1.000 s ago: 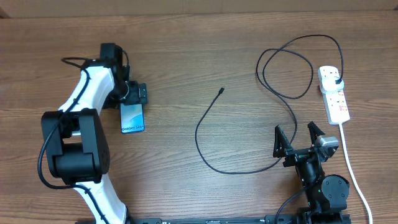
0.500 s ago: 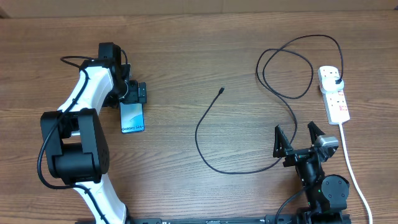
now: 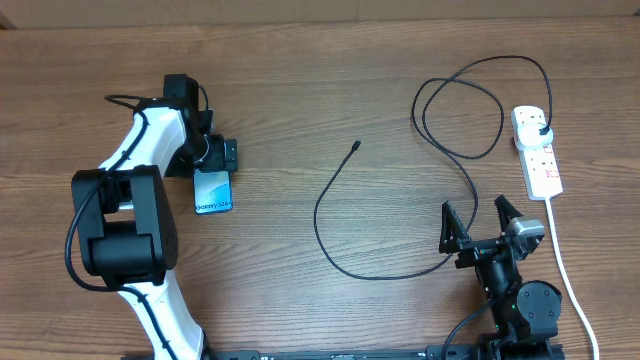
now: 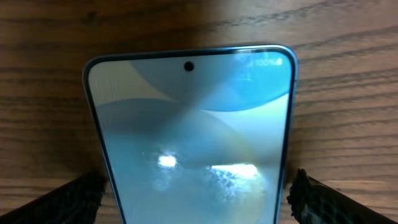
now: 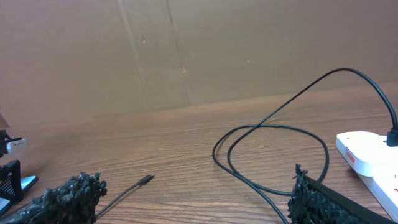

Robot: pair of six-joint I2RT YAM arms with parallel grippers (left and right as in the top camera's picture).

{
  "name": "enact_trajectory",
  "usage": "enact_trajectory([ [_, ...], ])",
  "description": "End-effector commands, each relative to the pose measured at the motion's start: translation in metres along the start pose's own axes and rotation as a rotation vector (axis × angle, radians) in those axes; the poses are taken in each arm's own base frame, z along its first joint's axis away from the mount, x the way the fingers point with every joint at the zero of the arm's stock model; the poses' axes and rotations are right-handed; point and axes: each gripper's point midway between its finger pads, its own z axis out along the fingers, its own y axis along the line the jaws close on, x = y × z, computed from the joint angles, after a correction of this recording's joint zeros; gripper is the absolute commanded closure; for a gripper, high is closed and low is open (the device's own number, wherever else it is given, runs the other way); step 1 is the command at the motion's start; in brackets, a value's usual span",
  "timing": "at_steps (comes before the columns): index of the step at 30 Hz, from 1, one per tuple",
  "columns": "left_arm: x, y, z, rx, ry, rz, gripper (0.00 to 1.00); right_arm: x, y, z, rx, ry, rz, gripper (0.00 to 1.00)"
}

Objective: Plug charger to phone and switch on socket

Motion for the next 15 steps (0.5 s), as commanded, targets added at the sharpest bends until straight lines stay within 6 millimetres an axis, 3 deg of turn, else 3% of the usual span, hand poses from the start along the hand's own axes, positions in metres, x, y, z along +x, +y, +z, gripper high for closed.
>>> enact_trajectory([
  [1, 0.0086, -0.0018, 0.0177, 0.011, 0.05, 0.019, 0.0, 0.0017, -0.0015, 0.0001, 0.008, -0.005, -0.002, 0.0],
  [15, 0.0125, -0.0027, 0.0175, 0.012, 0.065, 0.039, 0.0, 0.0017, -0.0015, 0.0001, 0.008, -0.005, -0.002, 0.0],
])
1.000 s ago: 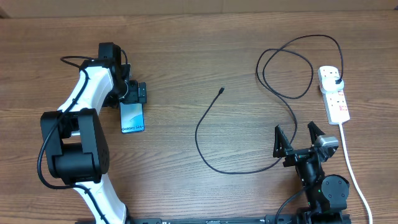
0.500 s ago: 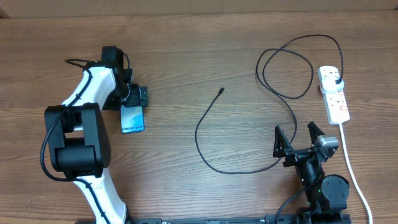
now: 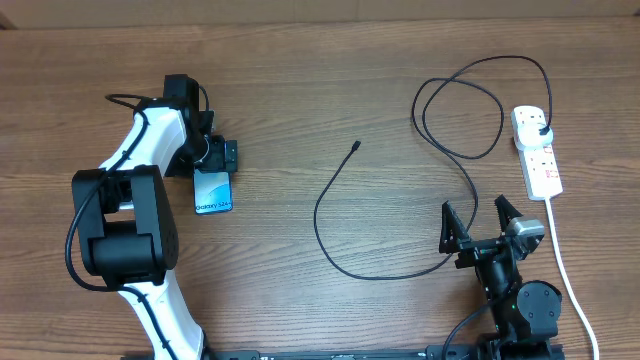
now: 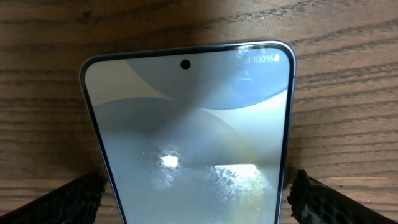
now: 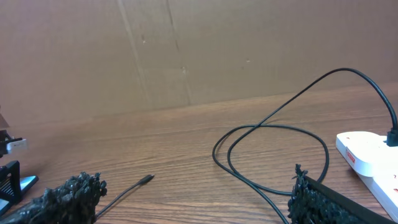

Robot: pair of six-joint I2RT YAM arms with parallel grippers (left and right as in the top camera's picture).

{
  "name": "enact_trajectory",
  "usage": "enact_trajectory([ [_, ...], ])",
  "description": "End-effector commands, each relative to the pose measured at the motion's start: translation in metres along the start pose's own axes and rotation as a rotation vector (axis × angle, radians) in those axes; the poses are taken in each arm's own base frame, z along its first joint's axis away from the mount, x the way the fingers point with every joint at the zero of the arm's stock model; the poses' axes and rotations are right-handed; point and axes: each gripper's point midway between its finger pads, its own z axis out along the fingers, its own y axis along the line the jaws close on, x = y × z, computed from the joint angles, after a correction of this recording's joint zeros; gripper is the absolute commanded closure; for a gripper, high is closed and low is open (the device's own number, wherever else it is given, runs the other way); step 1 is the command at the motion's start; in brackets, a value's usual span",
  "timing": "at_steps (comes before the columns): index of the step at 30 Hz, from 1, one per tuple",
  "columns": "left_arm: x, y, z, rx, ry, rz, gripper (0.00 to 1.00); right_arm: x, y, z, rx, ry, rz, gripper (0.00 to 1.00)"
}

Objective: Plug charger to phone and switch on socket

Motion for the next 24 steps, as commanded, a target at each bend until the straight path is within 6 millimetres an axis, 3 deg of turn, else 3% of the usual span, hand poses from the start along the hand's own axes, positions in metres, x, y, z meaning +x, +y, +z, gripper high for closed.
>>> enact_trajectory([
  [1, 0.0117, -0.003, 0.0173, 0.013, 0.062, 0.02, 0.0, 0.0017, -0.0015, 0.0001, 0.008, -0.005, -0.002, 0.0],
  [24, 0.015, -0.0065, 0.017, 0.034, 0.075, 0.029, 0.0, 0.0017, -0.0015, 0.0001, 0.008, -0.005, -0.002, 0.0],
])
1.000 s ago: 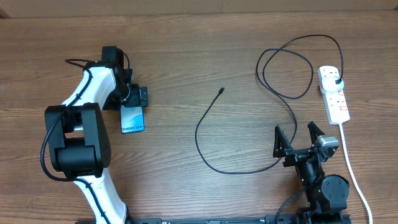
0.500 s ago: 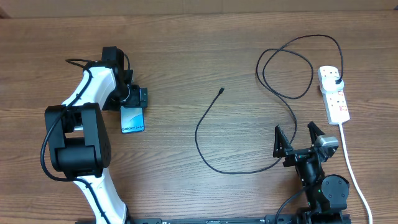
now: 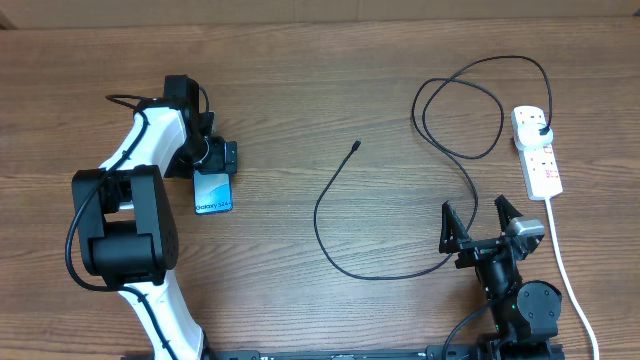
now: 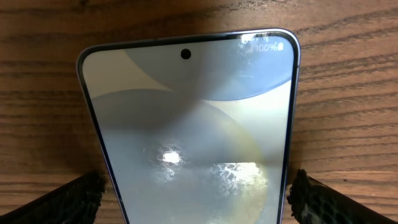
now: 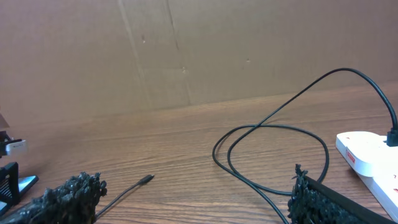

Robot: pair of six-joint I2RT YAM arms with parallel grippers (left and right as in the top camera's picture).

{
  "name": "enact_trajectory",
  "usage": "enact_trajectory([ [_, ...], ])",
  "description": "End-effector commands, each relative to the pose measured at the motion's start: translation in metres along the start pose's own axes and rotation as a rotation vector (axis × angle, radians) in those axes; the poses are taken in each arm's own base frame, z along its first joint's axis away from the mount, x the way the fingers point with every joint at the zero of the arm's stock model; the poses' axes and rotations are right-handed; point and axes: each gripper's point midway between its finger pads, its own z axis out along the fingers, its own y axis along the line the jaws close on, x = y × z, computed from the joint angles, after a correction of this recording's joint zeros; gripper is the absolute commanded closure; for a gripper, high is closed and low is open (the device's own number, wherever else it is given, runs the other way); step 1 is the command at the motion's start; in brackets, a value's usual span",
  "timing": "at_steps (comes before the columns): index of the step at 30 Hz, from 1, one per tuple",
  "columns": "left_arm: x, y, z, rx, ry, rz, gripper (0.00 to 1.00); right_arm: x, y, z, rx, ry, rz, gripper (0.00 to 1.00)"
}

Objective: Plug charger to phone and switch on socket

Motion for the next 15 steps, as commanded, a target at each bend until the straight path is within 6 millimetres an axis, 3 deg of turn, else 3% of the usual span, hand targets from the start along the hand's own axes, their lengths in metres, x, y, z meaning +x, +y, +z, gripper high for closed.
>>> enact_trajectory([
  [1, 0.011, -0.0084, 0.017, 0.044, 0.06, 0.031, 0.0, 0.0018, -0.0015, 0.0001, 0.008, -0.005, -0.002, 0.0],
  [15, 0.0127, -0.0091, 0.0169, 0.049, 0.066, 0.038, 0.0, 0.0018, -0.0015, 0.0001, 0.008, -0.005, -0.002, 0.0],
])
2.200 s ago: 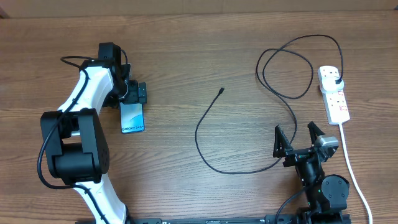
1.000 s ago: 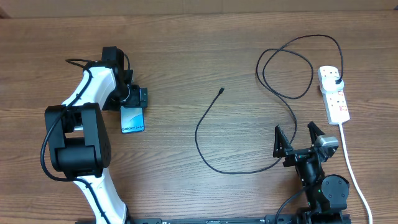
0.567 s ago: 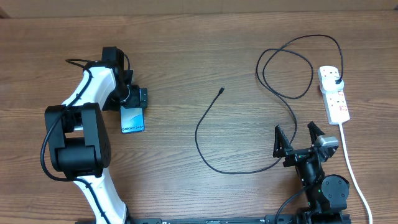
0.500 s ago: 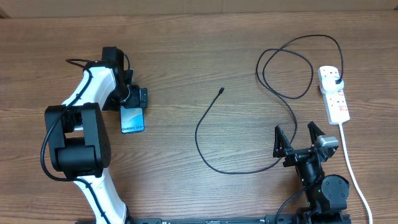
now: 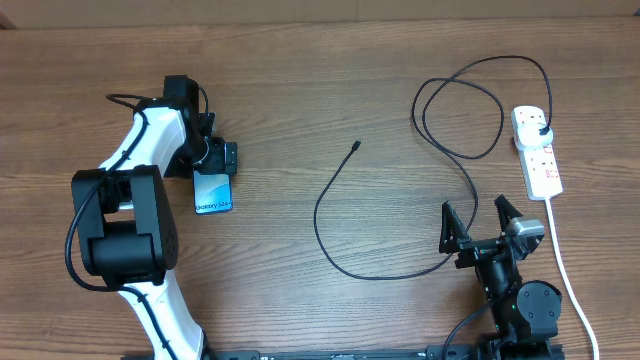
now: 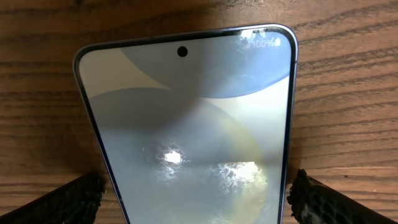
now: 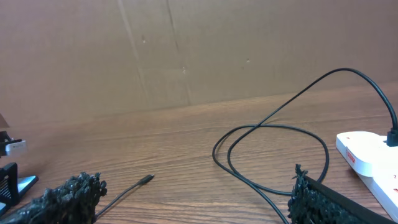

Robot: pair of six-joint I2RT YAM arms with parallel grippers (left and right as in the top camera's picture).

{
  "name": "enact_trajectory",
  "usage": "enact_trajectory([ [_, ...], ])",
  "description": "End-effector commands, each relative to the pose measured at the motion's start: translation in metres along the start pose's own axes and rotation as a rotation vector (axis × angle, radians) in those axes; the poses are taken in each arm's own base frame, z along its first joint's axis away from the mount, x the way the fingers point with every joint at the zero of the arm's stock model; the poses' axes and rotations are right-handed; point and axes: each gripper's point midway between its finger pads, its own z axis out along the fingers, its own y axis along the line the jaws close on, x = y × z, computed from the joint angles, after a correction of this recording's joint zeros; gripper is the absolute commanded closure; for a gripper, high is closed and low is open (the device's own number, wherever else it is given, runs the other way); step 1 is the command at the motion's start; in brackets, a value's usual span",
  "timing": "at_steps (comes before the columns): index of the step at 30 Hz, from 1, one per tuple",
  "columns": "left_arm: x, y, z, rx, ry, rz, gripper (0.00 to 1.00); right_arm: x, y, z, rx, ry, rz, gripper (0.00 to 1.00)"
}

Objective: Plug charger to phone and switch on socket

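A blue phone (image 5: pixel 213 190) lies face up on the wooden table (image 5: pixel 300 80), its screen (image 6: pixel 193 124) lit and filling the left wrist view. My left gripper (image 5: pixel 216 158) stands open astride the phone's far end, one finger (image 6: pixel 68 199) close beside each long edge. The black charger cable (image 5: pixel 325 225) runs from its loose tip (image 5: pixel 357 146) in loops to the white power strip (image 5: pixel 537 150). That loose tip (image 7: pixel 146 179) lies bare on the wood. My right gripper (image 5: pixel 478 222) rests open near the front edge, nothing in it.
The cable's plug (image 5: pixel 543 131) sits in the strip's far socket. The strip's white lead (image 5: pixel 565 265) runs down the right side past my right arm. A brown cardboard wall (image 7: pixel 186 50) backs the table.
In the left wrist view the phone's top edge sits slightly higher and looks slightly wider. Overhead, neither arm, the cable nor the strip has moved.
My left gripper stood open astride the phone's end at every moment, and the phone has grown a little larger and crept up in the left wrist view. My right gripper has stayed open and still, and the cable lies where it was.
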Motion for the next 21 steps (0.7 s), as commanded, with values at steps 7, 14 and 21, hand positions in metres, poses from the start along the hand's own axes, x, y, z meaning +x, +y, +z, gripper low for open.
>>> enact_trajectory([
  [7, 0.0153, -0.0087, 0.0167, 0.046, 0.077, 0.019, 0.02, 0.0016, -0.0015, 0.0, 0.007, -0.005, -0.002, 0.0],
  [14, 0.0126, -0.0088, 0.0169, 0.047, 0.066, 0.024, 0.02, 0.0016, -0.0015, 0.0, 0.007, -0.005, -0.002, 0.0],
  [21, 0.0094, -0.0082, 0.0178, 0.048, 0.053, 0.055, 0.01, 0.0016, -0.0015, 0.0, 0.007, -0.005, -0.002, 0.0],
])
